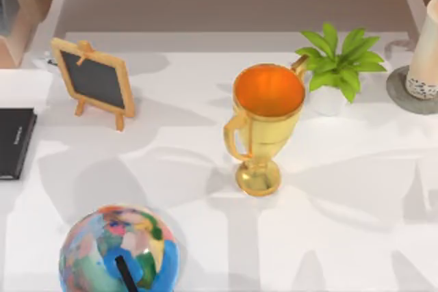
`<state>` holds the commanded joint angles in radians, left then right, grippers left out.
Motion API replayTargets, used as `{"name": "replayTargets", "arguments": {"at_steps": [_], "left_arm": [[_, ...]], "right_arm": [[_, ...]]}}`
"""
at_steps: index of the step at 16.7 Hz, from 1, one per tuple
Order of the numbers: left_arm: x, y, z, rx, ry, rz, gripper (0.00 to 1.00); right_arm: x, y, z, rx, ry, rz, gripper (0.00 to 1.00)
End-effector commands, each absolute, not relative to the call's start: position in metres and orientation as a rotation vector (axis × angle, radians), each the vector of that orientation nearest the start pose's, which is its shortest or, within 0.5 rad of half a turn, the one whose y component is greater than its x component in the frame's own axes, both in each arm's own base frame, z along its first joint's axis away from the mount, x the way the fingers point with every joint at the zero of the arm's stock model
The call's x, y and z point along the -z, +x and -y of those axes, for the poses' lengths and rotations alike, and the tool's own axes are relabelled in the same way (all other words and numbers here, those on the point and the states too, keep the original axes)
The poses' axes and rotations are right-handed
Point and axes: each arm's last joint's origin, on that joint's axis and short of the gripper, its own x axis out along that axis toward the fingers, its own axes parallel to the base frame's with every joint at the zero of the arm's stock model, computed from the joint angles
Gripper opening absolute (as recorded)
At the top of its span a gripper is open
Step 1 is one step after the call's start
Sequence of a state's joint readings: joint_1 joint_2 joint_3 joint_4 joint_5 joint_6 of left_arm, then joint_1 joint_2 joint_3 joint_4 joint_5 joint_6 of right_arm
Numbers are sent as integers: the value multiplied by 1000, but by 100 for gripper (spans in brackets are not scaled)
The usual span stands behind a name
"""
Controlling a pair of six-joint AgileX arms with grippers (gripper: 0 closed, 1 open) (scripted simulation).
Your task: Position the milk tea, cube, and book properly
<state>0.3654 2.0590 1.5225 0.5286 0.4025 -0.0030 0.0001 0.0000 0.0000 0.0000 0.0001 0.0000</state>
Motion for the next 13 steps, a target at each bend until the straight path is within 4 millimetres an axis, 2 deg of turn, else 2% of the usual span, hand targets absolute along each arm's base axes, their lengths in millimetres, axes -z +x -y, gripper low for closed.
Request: {"name": "replayTargets", "arguments": {"at_steps": [4, 7, 10, 13], "left_arm": [[-258, 459, -166, 18, -17, -2, 0], [-270, 452, -167, 17, 51, 26, 0], [-291, 435, -167, 14, 214, 70, 0], [-309, 410, -166, -1, 453, 100, 0]], "right_arm": [[-160, 106, 1, 0, 0, 0, 100], [-160, 106, 1, 0, 0, 0, 100], [-160, 106, 1, 0, 0, 0, 100], [-160, 106, 1, 0, 0, 0, 100]]}}
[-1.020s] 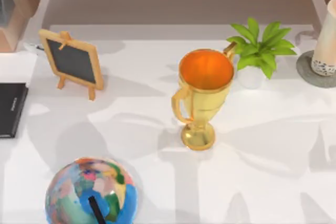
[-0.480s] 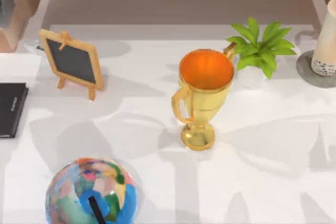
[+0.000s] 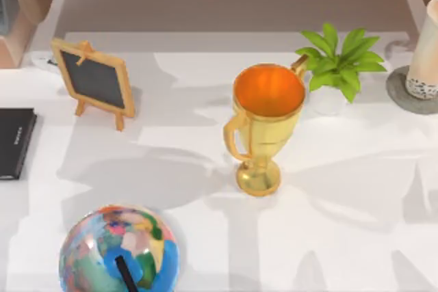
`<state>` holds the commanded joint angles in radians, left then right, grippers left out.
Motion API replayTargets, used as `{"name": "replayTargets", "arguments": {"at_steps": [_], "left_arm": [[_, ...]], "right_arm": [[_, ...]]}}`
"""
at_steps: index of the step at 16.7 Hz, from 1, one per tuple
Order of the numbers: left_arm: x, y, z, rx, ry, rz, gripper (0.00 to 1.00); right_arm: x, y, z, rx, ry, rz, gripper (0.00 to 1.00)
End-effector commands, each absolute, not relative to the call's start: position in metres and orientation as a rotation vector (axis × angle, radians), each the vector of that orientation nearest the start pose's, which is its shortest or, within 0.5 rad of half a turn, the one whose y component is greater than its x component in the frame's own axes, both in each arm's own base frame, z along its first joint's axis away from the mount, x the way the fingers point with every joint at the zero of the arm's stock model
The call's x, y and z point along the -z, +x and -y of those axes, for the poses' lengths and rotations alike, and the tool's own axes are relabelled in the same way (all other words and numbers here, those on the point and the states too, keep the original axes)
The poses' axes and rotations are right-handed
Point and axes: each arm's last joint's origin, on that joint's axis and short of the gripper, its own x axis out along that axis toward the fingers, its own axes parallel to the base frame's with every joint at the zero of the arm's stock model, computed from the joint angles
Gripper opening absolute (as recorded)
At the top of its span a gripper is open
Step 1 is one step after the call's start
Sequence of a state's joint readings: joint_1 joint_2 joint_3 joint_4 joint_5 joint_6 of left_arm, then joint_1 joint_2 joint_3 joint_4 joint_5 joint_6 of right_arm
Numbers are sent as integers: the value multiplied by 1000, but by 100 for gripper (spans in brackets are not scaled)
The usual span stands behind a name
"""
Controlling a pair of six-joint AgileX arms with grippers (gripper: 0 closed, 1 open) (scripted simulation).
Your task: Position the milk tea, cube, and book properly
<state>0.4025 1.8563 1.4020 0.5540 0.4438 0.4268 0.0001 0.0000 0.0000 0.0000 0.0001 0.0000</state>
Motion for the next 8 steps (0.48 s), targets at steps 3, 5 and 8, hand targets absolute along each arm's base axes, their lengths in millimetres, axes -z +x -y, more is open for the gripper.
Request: {"name": "replayTargets", "arguments": {"at_steps": [3, 5, 8], "left_arm": [[-314, 380, -167, -31, 741, 98, 0], [-309, 360, -169, -48, 914, 77, 0], [-288, 331, -169, -54, 1152, 16, 0]], "right_arm": [[-160, 106, 1, 0, 0, 0, 100], [-160, 106, 1, 0, 0, 0, 100], [-160, 106, 1, 0, 0, 0, 100]]}}
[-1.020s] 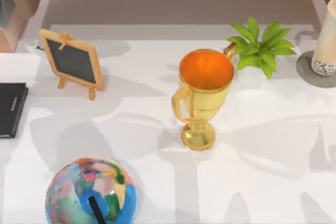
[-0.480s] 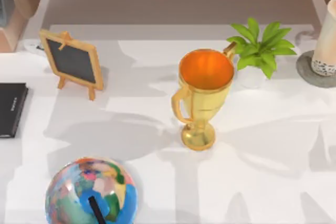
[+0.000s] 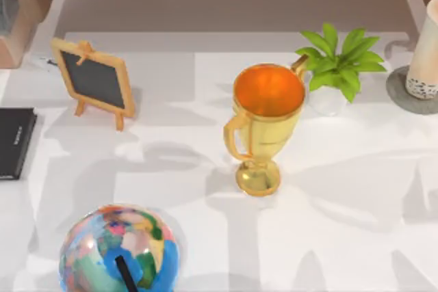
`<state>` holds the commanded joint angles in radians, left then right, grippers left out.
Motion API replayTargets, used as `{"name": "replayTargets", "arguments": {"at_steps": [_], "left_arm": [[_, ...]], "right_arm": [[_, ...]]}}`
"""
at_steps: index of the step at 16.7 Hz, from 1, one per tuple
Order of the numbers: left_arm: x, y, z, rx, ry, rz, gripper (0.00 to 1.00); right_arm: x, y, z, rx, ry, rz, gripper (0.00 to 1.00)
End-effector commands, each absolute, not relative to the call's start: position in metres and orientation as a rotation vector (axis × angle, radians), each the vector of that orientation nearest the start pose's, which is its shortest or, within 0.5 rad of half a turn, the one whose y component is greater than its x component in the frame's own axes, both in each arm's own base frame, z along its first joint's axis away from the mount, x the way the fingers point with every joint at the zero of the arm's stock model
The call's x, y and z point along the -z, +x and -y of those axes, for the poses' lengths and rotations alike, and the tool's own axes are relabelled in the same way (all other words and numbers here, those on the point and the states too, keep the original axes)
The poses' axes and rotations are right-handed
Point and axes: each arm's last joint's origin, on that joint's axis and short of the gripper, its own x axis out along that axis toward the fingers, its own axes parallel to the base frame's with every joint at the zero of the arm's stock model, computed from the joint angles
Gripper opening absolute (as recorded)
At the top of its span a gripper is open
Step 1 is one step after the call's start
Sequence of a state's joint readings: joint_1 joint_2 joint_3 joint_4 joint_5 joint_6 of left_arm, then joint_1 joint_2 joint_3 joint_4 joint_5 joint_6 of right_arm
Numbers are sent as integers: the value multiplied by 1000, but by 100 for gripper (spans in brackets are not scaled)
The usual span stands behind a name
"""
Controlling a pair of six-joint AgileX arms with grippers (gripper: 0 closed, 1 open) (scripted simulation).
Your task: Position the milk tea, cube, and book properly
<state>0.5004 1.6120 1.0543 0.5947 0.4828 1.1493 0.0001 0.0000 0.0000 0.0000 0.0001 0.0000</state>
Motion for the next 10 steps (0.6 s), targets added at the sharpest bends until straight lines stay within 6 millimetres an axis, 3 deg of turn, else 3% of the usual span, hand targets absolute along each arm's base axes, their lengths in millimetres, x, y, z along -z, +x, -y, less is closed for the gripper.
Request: {"name": "replayTargets", "arguments": {"at_steps": [5, 10], "left_arm": [[-224, 291, -160, 27, 1436, -129, 0], [-148, 260, -136, 218, 1553, -266, 0]], "right_arm": [[-160, 106, 1, 0, 0, 0, 100], [-160, 106, 1, 0, 0, 0, 100]]}}
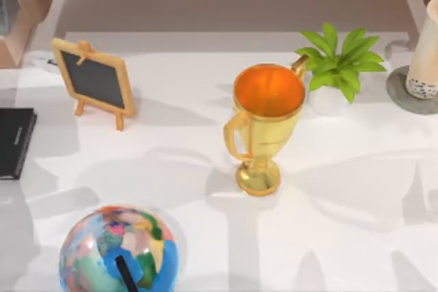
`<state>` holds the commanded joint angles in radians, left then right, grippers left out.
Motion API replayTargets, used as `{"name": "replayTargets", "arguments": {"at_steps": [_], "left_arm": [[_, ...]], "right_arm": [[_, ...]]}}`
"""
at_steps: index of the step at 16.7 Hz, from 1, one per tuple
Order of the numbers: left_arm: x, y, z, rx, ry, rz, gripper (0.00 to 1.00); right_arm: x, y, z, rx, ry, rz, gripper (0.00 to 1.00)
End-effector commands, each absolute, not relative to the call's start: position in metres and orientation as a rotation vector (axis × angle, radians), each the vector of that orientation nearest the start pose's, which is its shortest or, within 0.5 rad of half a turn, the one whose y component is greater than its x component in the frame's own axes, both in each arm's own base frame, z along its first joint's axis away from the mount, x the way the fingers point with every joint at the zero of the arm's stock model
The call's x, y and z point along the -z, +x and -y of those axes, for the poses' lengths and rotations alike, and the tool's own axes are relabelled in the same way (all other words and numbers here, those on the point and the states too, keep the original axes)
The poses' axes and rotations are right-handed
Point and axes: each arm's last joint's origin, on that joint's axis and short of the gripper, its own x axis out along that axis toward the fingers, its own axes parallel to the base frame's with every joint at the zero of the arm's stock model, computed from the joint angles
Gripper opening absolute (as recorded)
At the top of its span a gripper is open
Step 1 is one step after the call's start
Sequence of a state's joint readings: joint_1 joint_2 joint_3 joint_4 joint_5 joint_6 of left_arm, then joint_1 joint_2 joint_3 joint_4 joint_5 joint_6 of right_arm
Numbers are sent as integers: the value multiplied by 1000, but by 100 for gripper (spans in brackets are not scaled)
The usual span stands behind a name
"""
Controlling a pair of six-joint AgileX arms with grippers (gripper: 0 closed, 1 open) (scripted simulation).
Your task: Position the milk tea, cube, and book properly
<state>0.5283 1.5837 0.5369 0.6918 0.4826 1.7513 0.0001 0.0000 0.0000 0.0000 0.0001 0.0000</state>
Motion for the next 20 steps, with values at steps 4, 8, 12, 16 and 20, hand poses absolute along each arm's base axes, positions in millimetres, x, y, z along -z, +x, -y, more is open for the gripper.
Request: {"name": "replayTargets", "arguments": {"at_steps": [4, 8, 12, 16, 20], "left_arm": [[-102, 235, -117, 371, 1556, -353, 0], [-87, 226, -108, 436, 1539, -381, 0], [-92, 229, -111, 414, 1554, -369, 0], [-86, 231, -109, 433, 1541, -379, 0], [-85, 231, -108, 436, 1539, -381, 0]], "right_arm": [[-160, 106, 1, 0, 0, 0, 100], [-160, 106, 1, 0, 0, 0, 100], [-160, 106, 1, 0, 0, 0, 100], [-160, 106, 1, 0, 0, 0, 100], [-160, 106, 1, 0, 0, 0, 100]]}}
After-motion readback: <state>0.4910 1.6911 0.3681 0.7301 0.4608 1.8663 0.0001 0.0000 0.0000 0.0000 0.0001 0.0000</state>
